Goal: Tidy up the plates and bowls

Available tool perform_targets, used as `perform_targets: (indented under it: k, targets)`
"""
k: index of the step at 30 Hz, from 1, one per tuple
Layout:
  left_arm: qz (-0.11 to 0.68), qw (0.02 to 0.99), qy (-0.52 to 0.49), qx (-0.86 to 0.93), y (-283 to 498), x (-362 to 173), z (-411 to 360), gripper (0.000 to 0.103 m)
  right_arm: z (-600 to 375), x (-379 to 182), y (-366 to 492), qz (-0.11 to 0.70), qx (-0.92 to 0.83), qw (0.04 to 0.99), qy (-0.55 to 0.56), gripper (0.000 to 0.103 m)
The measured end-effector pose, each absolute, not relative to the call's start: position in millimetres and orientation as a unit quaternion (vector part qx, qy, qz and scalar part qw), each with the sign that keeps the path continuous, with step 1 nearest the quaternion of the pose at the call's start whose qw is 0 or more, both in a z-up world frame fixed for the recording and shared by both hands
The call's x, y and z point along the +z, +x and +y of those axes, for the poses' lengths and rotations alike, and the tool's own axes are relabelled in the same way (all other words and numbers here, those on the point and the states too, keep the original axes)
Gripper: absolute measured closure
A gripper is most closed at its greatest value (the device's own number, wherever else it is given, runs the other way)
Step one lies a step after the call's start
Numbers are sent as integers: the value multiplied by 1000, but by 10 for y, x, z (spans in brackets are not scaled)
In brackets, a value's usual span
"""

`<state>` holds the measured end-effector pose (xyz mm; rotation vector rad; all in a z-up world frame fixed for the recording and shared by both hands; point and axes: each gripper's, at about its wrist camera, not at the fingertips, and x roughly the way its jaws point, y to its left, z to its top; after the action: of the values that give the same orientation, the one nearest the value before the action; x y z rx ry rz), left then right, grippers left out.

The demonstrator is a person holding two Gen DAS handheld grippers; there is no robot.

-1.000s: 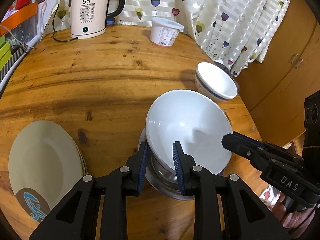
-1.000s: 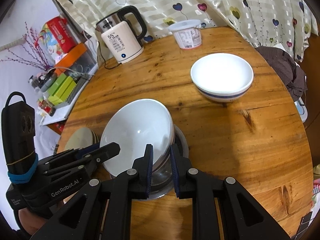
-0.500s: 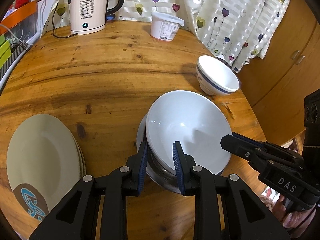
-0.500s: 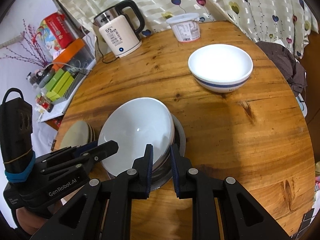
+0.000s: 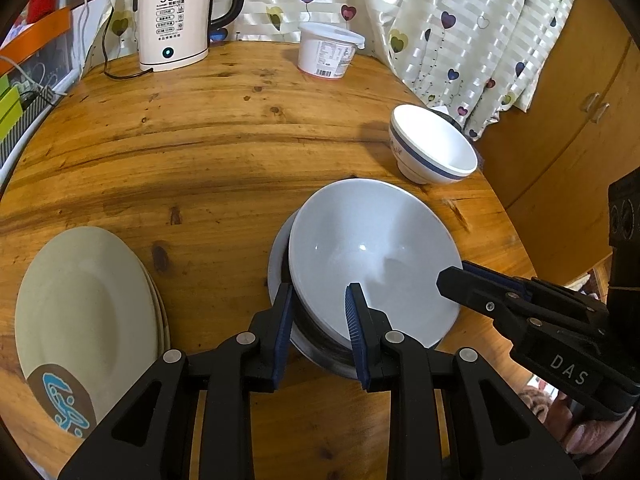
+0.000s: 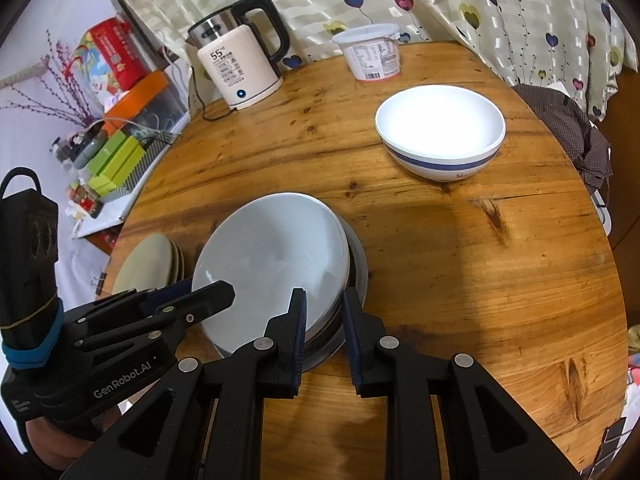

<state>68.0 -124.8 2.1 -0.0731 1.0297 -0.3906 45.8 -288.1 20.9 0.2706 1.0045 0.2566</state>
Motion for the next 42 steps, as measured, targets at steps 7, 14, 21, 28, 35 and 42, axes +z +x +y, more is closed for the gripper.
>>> perform_targets:
  k: [7, 14, 21, 28, 35, 42]
  targets:
    - [486, 854, -34, -183, 683, 26, -1242, 75, -2874, 203, 453, 477, 124, 861, 128, 83]
    - [484, 855, -35, -183, 694, 30, -1243, 74, -2833, 271, 424, 465, 120, 871, 108, 81]
    - [476, 860, -34, -181, 694, 77, -1248, 73, -2840, 397, 395, 445, 108, 885, 85, 66]
    - [468, 865, -29, -180, 696, 134, -1253, 73, -2881, 478, 379, 430, 99, 894, 72, 62]
    - [457, 869, -27, -186, 710, 195, -1262, 73, -2922, 558, 368, 415, 86, 904, 59, 58]
    - [446, 873, -22, -195, 745, 275, -1300, 72, -2954, 615, 389, 406, 75, 909, 51, 56]
